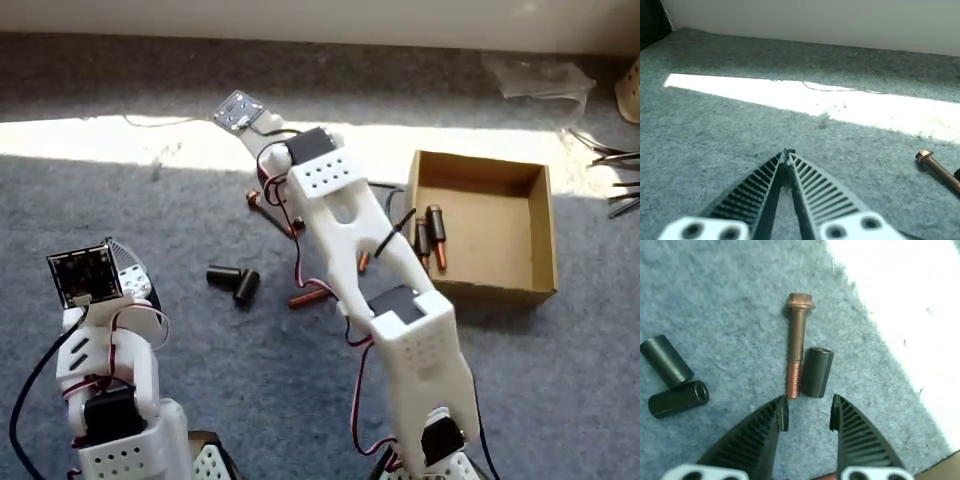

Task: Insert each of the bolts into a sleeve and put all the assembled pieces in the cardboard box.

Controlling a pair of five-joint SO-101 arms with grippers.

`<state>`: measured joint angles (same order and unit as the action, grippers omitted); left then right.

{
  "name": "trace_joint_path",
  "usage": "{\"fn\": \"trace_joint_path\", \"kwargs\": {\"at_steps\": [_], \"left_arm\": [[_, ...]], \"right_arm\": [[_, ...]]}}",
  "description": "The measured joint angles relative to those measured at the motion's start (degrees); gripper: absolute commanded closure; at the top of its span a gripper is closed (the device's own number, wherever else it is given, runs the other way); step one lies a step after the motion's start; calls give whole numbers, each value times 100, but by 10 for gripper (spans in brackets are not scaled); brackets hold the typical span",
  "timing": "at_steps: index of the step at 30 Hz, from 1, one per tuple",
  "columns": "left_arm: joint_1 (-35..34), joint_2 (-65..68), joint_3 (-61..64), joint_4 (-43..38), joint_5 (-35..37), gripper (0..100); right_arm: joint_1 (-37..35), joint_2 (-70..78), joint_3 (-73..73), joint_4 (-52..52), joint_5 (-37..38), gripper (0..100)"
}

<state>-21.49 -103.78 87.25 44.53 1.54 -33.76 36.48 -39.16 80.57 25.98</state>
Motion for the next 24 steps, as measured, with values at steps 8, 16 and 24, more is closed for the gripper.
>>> {"fn": "trace_joint_path", "kwargs": {"at_steps": [8, 16, 24], "left_arm": [[-9, 0, 0, 0, 0, 994], [-9, 0, 0, 0, 0, 994], [-9, 0, 0, 0, 0, 994]], "right_arm": [[0, 1319, -1662, 440, 246, 872], [0, 1873, -2400, 800, 325, 872], [26, 2215, -2488, 818, 325, 872]]}}
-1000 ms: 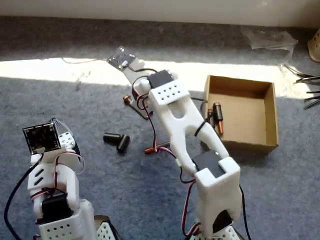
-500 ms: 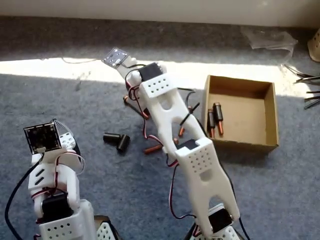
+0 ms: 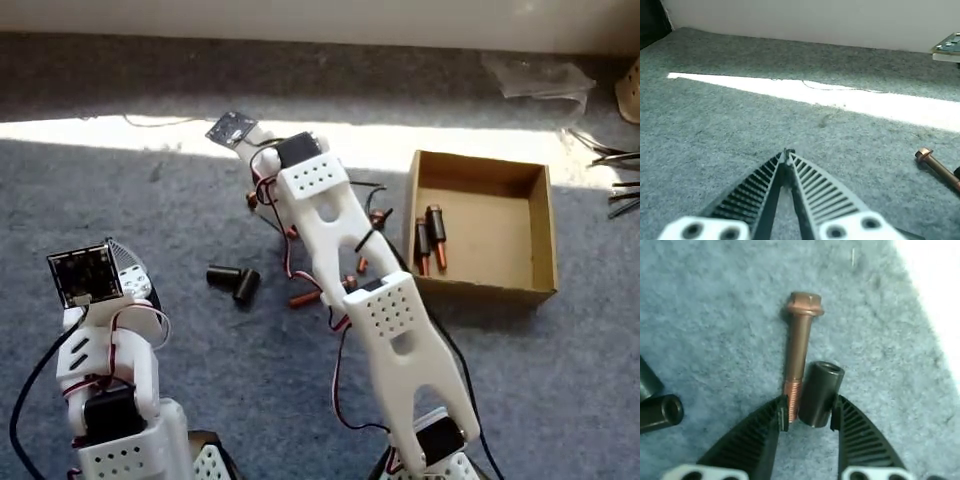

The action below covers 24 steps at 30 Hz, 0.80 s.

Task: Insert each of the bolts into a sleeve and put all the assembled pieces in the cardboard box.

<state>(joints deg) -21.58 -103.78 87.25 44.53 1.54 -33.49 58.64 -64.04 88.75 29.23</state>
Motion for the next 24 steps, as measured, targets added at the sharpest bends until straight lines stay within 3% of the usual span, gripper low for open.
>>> {"fn": "trace_joint_path", "kwargs": {"at_steps": [24], "left_arm": [[0, 0, 0, 0, 0, 994]], "right_arm": [[44, 202, -79, 0, 9, 872]]}}
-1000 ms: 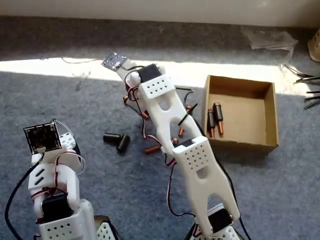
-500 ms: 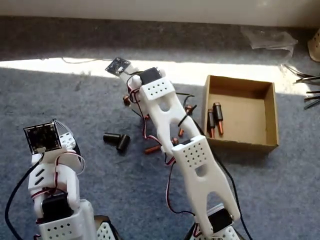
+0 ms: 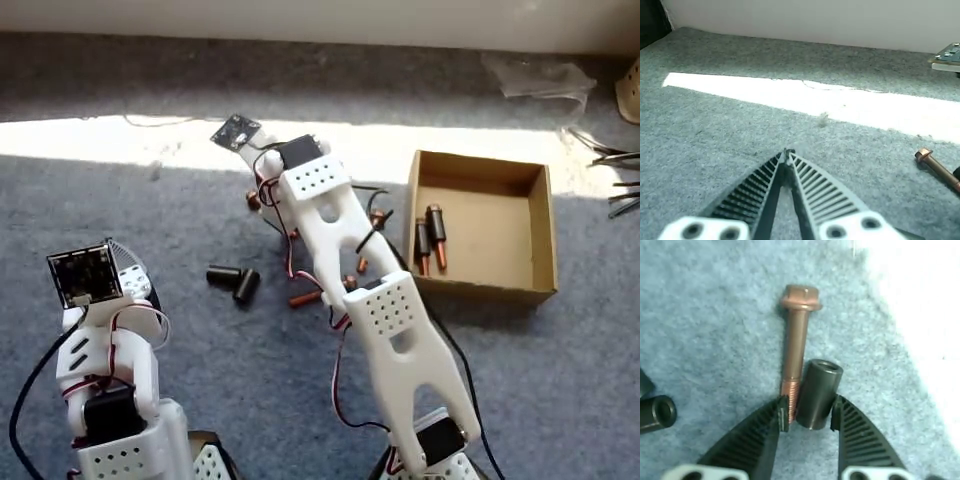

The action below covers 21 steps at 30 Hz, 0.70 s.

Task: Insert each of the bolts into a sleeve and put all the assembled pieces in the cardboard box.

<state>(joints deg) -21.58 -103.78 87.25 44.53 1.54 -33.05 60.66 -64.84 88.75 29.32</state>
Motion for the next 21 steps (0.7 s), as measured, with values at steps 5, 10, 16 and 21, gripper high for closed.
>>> {"fn": "trace_joint_path", "kwargs": {"at_steps": [5, 10, 16, 21], "left_arm": [[0, 0, 114, 0, 0, 994], [0, 0, 123, 0, 0, 994], [0, 0, 123, 0, 0, 994], [0, 0, 123, 0, 0, 994]], "right_arm": [[18, 0, 0, 0, 0, 874], [44, 0, 0, -26, 0, 875], [123, 0, 0, -44, 0, 875], [211, 26, 9, -105, 0, 875]]}}
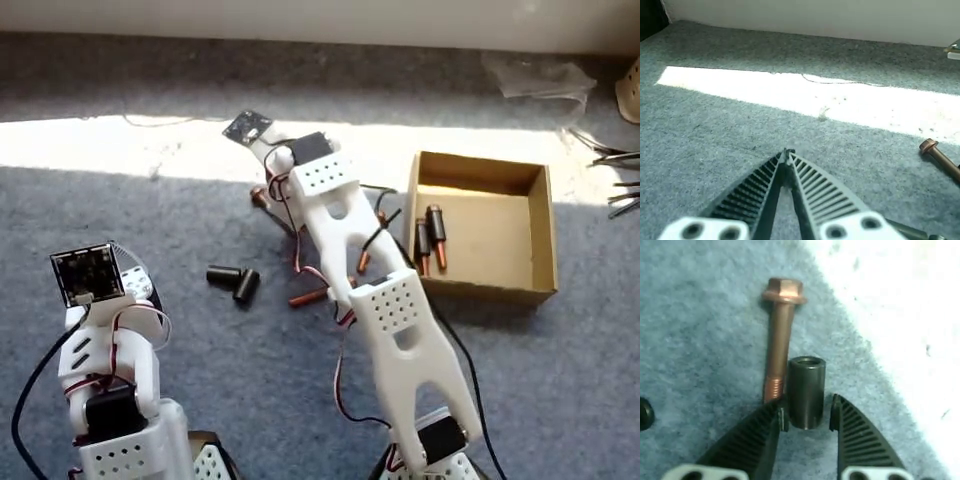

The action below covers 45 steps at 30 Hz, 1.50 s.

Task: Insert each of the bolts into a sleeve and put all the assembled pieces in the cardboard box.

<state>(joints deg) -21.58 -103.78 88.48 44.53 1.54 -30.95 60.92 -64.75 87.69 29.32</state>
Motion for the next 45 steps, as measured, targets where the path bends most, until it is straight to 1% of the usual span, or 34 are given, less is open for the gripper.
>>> {"fn": "trace_joint_path", "kwargs": {"at_steps": [10, 17, 26, 38, 43, 45], "left_arm": [[0, 0, 0, 0, 0, 994], [0, 0, 0, 0, 0, 994], [0, 0, 0, 0, 0, 994], [0, 0, 0, 0, 0, 994], [0, 0, 0, 0, 0, 994], [0, 0, 0, 0, 0, 994]], "right_arm": [[-9, 0, 0, -18, 0, 875], [-202, 0, 0, -18, 0, 875], [-264, 158, -9, -264, 0, 875], [-264, 343, -167, -62, 0, 876], [-211, 360, -202, -62, 0, 961], [-193, 378, -220, -62, 0, 972]]}}
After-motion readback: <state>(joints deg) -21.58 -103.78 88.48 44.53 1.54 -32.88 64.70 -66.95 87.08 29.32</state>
